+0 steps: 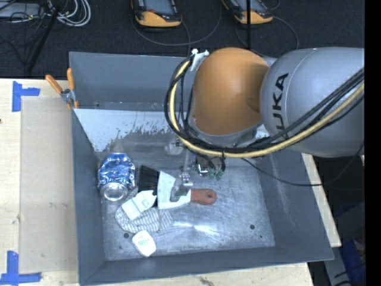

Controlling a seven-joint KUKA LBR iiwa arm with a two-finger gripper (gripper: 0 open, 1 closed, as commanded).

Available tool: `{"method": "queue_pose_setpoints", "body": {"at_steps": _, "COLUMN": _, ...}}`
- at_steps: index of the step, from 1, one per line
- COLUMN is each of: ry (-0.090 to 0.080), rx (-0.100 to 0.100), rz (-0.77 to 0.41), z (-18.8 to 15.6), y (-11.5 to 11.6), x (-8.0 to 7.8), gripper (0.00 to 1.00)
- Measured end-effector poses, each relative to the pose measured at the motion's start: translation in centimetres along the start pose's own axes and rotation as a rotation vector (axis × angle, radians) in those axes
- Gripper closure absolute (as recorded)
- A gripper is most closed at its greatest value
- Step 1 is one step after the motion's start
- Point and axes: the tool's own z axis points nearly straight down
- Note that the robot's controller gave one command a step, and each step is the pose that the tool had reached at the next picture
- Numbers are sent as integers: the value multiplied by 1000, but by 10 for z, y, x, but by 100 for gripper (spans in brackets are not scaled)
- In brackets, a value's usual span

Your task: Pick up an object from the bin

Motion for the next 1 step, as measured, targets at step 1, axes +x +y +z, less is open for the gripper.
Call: {"method": "queue_pose_setpoints", "body": {"at_steps": 1, "ry": -8, "rx": -1, "rz": 3, "z": -4, "y": -1, "x": -2, "gripper": 0}}
